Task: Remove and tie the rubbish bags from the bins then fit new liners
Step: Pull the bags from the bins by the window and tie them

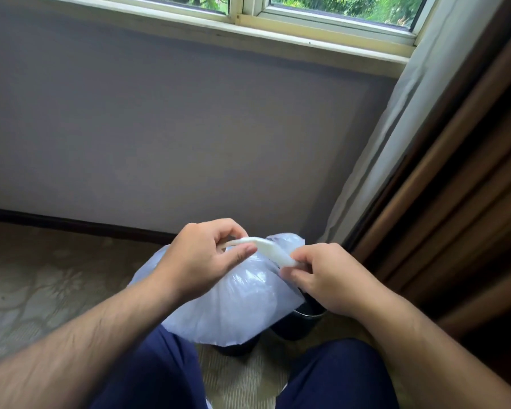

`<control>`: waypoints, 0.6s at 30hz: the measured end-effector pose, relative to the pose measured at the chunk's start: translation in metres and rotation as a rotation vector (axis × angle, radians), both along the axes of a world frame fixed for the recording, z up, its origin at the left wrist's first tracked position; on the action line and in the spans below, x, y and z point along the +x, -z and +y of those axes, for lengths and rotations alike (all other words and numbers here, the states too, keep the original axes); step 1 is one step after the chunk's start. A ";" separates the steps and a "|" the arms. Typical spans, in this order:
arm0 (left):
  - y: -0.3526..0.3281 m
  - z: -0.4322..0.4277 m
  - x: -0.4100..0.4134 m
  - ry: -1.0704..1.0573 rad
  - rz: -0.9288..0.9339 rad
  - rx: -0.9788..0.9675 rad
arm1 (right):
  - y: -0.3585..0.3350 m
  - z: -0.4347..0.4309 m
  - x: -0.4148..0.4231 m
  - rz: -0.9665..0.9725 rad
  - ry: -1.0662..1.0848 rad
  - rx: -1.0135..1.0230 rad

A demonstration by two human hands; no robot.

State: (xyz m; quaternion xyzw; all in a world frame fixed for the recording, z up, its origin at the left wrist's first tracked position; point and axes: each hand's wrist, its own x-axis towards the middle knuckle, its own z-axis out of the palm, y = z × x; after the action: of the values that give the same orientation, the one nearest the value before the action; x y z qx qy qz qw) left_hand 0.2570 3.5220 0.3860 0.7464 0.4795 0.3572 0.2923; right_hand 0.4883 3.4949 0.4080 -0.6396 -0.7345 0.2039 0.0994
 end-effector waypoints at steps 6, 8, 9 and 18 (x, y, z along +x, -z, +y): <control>-0.002 0.002 -0.003 -0.012 0.000 -0.068 | -0.004 -0.001 0.001 -0.280 -0.150 0.161; -0.001 0.003 -0.003 -0.018 0.011 -0.078 | -0.004 0.000 0.003 -0.269 -0.197 0.170; -0.001 0.003 -0.004 -0.024 0.014 -0.083 | -0.003 0.000 0.004 -0.245 -0.217 0.165; -0.005 0.003 -0.007 -0.057 -0.040 -0.101 | -0.021 -0.007 0.007 0.557 -0.165 -0.156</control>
State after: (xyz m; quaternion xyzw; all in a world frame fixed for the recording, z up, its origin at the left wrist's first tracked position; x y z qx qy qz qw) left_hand 0.2501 3.5247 0.3913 0.7095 0.5120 0.3553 0.3290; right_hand 0.4958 3.4877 0.4291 -0.5028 -0.7107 0.4348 0.2305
